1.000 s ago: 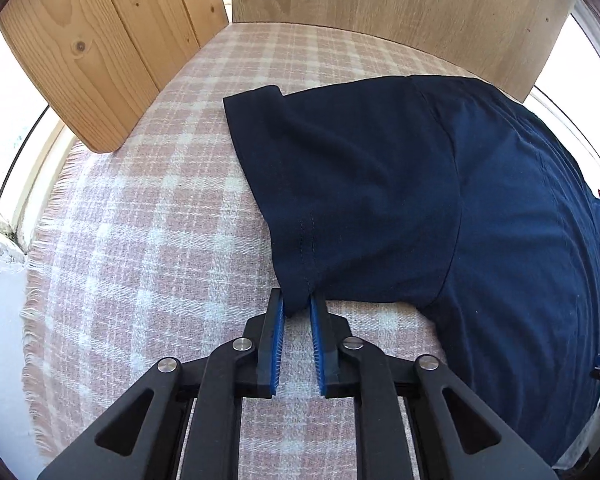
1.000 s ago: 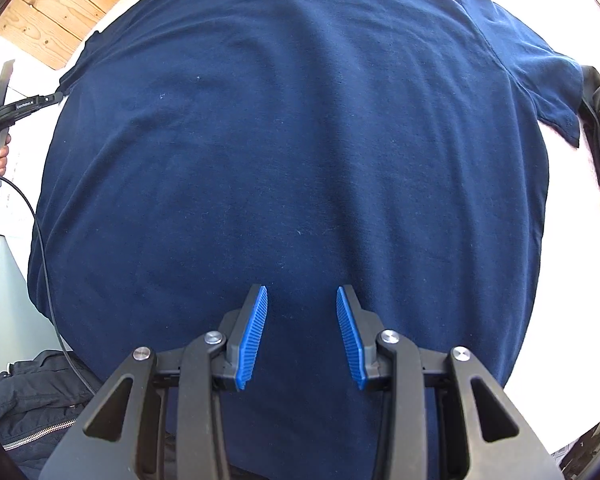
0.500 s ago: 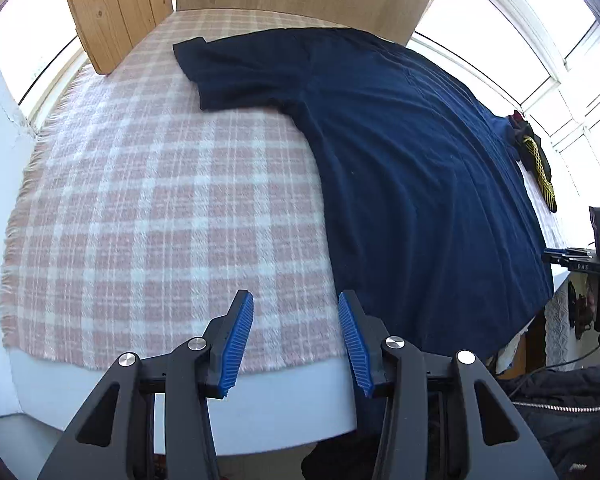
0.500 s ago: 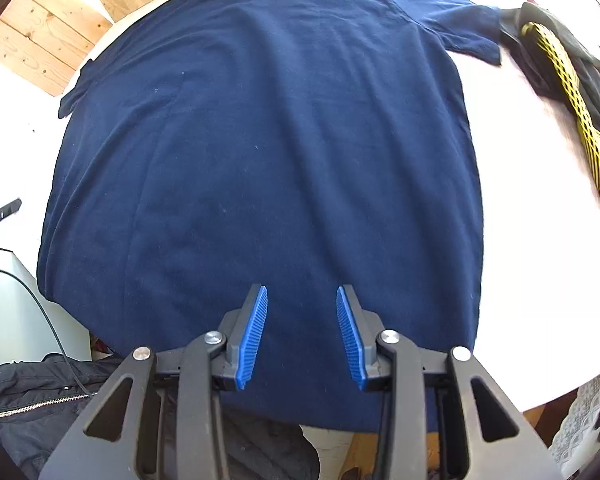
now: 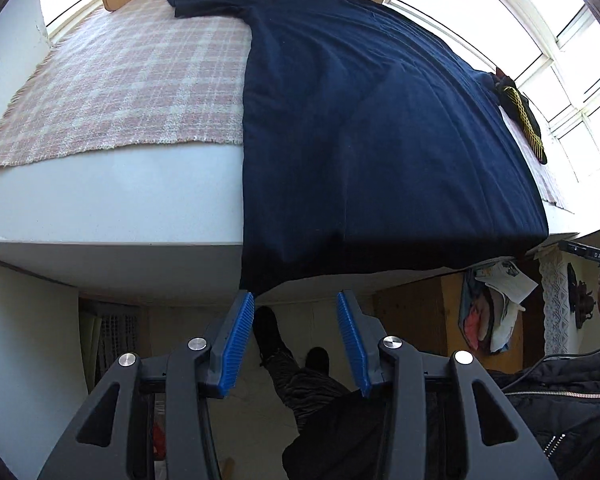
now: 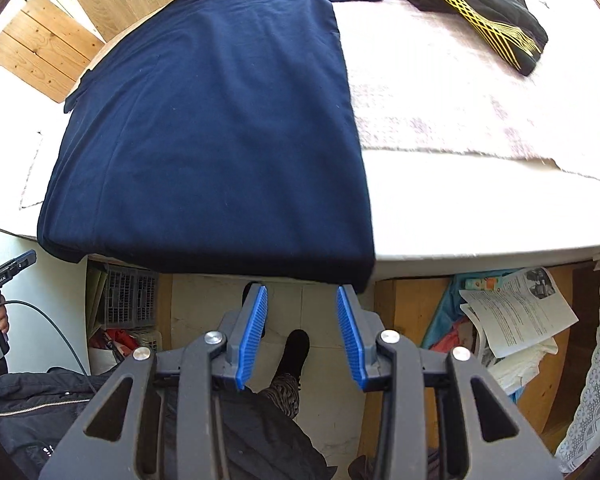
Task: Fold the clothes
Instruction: 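Grasp the navy hem with both grippers and tug it straight again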
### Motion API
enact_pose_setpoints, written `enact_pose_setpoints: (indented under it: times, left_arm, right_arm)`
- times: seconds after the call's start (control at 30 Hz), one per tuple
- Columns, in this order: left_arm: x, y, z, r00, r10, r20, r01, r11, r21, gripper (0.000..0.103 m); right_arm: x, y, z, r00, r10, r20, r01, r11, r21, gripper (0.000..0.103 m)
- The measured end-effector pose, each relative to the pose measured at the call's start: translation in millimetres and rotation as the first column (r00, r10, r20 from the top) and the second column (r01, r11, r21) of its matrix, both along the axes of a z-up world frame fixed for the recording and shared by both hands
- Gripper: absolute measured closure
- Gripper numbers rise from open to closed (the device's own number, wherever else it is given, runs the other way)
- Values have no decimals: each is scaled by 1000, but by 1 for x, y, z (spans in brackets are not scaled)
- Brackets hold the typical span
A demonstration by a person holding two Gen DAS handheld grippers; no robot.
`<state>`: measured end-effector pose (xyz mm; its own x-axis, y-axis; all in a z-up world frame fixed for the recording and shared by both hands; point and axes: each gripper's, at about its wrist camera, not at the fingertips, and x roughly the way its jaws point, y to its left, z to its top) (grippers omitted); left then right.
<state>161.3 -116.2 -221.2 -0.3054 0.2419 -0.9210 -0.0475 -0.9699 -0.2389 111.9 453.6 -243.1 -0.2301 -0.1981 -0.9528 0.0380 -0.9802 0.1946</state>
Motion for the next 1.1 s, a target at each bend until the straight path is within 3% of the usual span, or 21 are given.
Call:
enact_pose_setpoints:
  times: [0.17, 0.3, 0.37, 0.73, 1.1]
  left_arm:
    - [7, 0, -27, 999, 10, 41, -9, 1000, -17, 62]
    - [6, -3, -33, 999, 13, 46, -11, 999, -45, 62]
    - [5, -4, -31, 999, 11, 44, -10, 999, -42, 62]
    - [1, -10, -33, 999, -11, 42, 13, 999, -45, 62]
    - [-13, -13, -51, 998, -25, 55, 27, 999, -37, 62]
  right_arm:
    - [12, 14, -17, 1000, 0, -25, 1, 1000, 24, 66]
    - [6, 15, -30, 998, 16, -62, -12, 998, 59, 65]
    - [2, 17, -35, 997, 17, -75, -12, 997, 73, 60]
    - [-20, 27, -60, 998, -53, -20, 51, 993, -108, 59]
    - [-27, 10, -66, 1000, -7, -4, 7, 996, -87, 59]
